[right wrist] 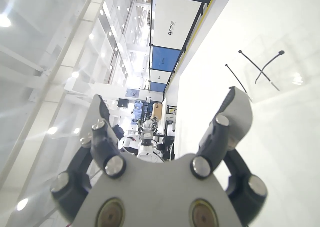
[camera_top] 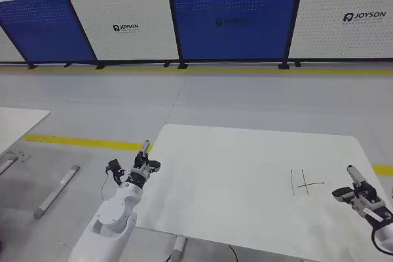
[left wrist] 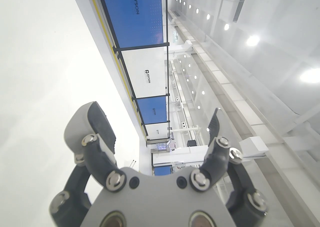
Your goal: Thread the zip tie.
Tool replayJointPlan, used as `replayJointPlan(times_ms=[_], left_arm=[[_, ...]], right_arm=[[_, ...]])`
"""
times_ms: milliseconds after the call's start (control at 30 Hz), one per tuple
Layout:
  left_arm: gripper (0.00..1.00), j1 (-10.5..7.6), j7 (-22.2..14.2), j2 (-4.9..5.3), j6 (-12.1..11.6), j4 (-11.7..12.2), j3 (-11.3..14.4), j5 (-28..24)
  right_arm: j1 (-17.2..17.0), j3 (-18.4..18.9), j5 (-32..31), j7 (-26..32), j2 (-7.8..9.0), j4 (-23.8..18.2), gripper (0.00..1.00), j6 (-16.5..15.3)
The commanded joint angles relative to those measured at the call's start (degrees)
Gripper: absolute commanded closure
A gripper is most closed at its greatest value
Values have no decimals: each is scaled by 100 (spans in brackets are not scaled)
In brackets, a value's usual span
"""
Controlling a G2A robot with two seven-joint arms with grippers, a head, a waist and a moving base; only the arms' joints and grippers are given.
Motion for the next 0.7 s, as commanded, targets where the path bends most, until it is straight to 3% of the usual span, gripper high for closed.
replayJointPlan(times_ms=[0,133,267,333,467,600,667], left_arm=[[0,0,0,0,0,0,0,0],[0,0,0,0,0,0,0,0],[0,0,0,0,0,0,0,0],[0,0,0,0,0,0,0,0],[0,0,0,0,0,0,0,0],[0,0,0,0,0,0,0,0],[0,0,0,0,0,0,0,0]], right_arm=[[217,160,-68,934,68,137,0,27],[726,495,-207,2243,220,402,0,53],[1361,466,-648,3400,375,650,0,212],[1714,396,-849,3690,433,811,0,243],[2383,-70,-1365,4521,536,1177,0,175],[3026,-808,-1657,4554,635,1818,0,306],[3164,-864,-1685,4554,647,1958,0,382]])
